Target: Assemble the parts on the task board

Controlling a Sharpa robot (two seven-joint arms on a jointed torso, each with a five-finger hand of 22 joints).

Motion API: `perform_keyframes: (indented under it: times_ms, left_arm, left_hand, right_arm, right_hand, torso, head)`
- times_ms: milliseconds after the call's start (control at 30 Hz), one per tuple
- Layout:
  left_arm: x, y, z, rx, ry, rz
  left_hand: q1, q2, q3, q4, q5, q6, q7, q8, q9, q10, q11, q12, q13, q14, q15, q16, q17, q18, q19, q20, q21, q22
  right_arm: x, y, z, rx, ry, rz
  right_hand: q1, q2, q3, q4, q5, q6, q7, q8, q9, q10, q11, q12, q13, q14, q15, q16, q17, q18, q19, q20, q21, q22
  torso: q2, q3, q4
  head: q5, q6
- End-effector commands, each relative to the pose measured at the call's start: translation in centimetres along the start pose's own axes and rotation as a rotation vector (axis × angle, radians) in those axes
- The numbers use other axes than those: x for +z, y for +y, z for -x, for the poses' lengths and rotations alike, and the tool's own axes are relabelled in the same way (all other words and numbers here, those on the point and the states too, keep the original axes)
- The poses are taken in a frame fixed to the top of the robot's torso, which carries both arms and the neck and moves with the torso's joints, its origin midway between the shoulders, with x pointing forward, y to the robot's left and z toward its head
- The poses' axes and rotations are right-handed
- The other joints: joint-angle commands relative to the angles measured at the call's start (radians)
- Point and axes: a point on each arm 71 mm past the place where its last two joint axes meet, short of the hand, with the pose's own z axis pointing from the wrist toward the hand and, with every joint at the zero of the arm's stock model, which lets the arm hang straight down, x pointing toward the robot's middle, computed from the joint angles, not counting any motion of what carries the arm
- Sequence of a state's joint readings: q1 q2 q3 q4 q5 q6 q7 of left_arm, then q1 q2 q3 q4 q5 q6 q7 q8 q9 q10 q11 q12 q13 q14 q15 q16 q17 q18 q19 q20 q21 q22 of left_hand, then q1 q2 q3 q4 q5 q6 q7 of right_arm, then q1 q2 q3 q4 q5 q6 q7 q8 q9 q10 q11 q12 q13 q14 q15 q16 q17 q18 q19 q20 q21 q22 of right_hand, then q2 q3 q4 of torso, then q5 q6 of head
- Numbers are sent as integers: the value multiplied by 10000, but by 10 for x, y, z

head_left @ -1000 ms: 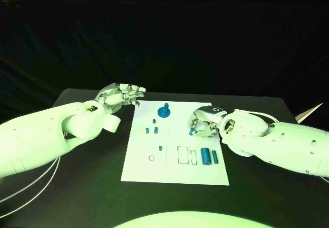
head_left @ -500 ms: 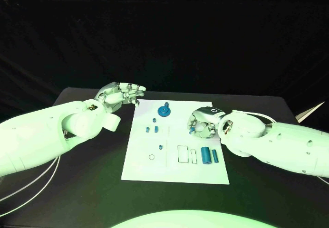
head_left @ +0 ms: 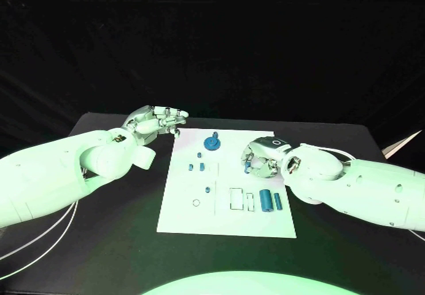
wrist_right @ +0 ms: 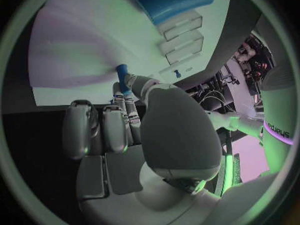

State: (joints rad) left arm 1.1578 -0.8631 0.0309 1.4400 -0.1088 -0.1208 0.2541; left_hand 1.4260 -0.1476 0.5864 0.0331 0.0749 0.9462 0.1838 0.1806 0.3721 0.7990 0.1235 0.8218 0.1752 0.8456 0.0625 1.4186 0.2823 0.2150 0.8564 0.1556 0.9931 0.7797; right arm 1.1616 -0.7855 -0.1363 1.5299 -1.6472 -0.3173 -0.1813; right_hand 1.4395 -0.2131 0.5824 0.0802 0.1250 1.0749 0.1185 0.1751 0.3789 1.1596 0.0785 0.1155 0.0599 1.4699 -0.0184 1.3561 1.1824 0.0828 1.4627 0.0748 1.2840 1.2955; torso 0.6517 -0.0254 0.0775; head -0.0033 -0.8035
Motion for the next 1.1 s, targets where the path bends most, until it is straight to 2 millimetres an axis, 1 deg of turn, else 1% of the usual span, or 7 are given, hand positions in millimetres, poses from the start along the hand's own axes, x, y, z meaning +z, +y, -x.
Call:
perform_keyframes:
  times_ms: [33, 300, 500, 567, 767, 967, 1100]
  left_arm:
    - [1, -1, -1, -15, 28, -33]
    - [2, 0, 0, -3, -31, -14]
    - [4, 0, -3, -30, 40, -22]
    - [5, 0, -3, -41, 53, -21]
    - [7, 1, -5, -86, 95, -17]
    - [10, 2, -7, -112, 138, -28]
    - [11, 2, -8, -119, 138, -33]
  left_hand:
    - [-234, 14, 12, -2, -9, -192, -22, 220, 181, 24, -44, 71, 150, 95, -36, -125, 156, -298, 200, 14, -104, -89]
    - [-243, 26, 16, 3, -8, -204, -24, 235, 212, 22, -46, 75, 161, 103, -38, -137, 179, -298, 212, 12, -121, -103]
    - [-243, 26, 16, 3, -8, -204, -24, 235, 212, 22, -46, 75, 161, 103, -38, -137, 179, -298, 212, 12, -121, -103]
    - [-243, 26, 16, 3, -8, -204, -24, 235, 212, 22, -46, 75, 161, 103, -38, -137, 179, -298, 212, 12, -121, -103]
    - [-243, 26, 16, 3, -8, -204, -24, 235, 212, 22, -46, 75, 161, 103, -38, -137, 179, -298, 212, 12, -121, -103]
    - [-243, 26, 16, 3, -8, -204, -24, 235, 212, 22, -46, 75, 161, 103, -38, -137, 179, -298, 212, 12, -121, -103]
    - [-243, 26, 16, 3, -8, -204, -24, 235, 212, 22, -46, 75, 161, 103, -38, -137, 179, -298, 212, 12, -121, -103]
  right_arm:
    - [-2, 3, 4, 16, -349, 146]
    - [-12, 14, 22, 197, -786, 535]
    - [-19, 41, 34, 426, -1187, 1355]
    - [-18, 55, 35, 544, -1259, 1738]
    - [-12, 101, 23, 975, -1293, 2860]
    - [-6, 124, 4, 1271, -1093, 3288]
    - [-2, 134, -11, 1416, -905, 3428]
  right_hand:
    - [-132, 368, 837, -380, 150, 203, 13, 374, 339, 1428, -315, 299, 465, 340, -115, 197, 194, -338, 539, -89, 212, 1789]
    - [-254, 340, 970, -514, 140, 240, -3, 462, 423, 1543, -340, 280, 536, 336, -145, 199, 186, -346, 545, -103, 270, 1828]
    - [-279, 330, 989, -540, 138, 246, -7, 478, 439, 1560, -346, 274, 549, 339, -152, 211, 207, -358, 557, -105, 334, 1855]
    - [-292, 325, 1003, -559, 138, 250, -9, 489, 449, 1572, -349, 270, 557, 339, -156, 213, 211, -356, 555, -107, 328, 1855]
    - [-300, 321, 1021, -581, 139, 247, -11, 494, 457, 1572, -351, 260, 563, 329, -161, 188, 163, -348, 545, -109, 285, 1842]
    - [-305, 322, 1042, -602, 141, 240, -10, 497, 464, 1569, -351, 249, 567, 323, -164, 176, 140, -343, 540, -111, 261, 1835]
    - [-310, 321, 1054, -616, 141, 235, -8, 498, 468, 1567, -351, 241, 570, 319, -166, 168, 125, -339, 535, -112, 241, 1830]
  torso:
    - [-13, -3, -2]
    - [-25, -7, -9]
    - [-16, -13, -20]
    - [-11, -5, -36]
    - [-33, 8, -30]
    - [-55, -24, -26]
    - [-43, -19, -42]
  head:
    - [16, 4]
    - [33, 11]
    - [85, 36]
    - [121, 46]
    - [268, 10]
    - [354, 24]
    - [436, 9]
